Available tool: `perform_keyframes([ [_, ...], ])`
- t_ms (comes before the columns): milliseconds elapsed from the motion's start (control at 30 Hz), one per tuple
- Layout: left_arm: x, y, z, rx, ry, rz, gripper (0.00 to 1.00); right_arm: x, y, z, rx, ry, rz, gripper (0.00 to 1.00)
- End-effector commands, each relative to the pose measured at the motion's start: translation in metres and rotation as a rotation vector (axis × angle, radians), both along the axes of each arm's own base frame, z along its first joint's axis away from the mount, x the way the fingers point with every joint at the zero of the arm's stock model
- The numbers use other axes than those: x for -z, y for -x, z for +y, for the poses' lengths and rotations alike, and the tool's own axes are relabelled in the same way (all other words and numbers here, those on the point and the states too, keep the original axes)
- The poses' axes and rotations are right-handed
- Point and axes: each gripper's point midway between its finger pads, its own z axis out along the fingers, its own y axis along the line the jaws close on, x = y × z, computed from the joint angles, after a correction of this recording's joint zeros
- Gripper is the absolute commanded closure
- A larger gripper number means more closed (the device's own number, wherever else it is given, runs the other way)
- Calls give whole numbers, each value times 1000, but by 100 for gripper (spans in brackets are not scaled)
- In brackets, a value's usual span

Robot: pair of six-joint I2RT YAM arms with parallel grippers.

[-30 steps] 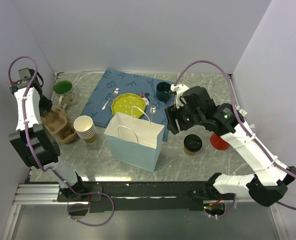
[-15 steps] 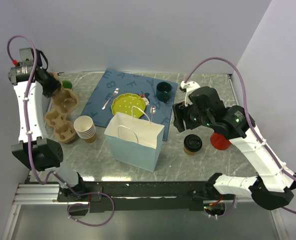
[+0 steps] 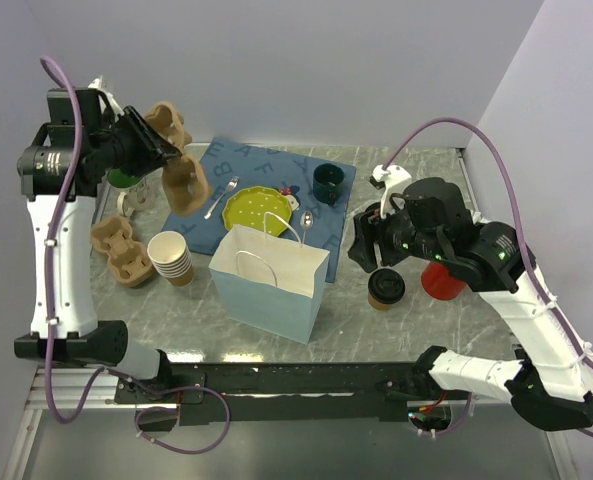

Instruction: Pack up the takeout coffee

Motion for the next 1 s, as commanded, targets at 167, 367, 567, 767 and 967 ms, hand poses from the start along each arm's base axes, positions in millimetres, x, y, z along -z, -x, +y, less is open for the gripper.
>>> perform_keyframes([
  [167, -27, 17, -19, -94, 173, 14, 90, -32, -3, 4, -4, -78, -72, 27],
  [367, -20, 46, -58, -113, 423, 59, 92, -50, -3, 29, -115, -165, -138, 27],
  [567, -27, 59, -71, -149, 499, 119, 91, -66, -2, 40, -187, -214, -268, 28],
  [767, -45, 70, -63, -172, 499, 78, 92, -102, 0, 59, -244, -279, -337, 27],
  [967, -40, 74, -55, -240, 600, 17, 92, -171, -14, 80, -29, -530, -200, 31],
])
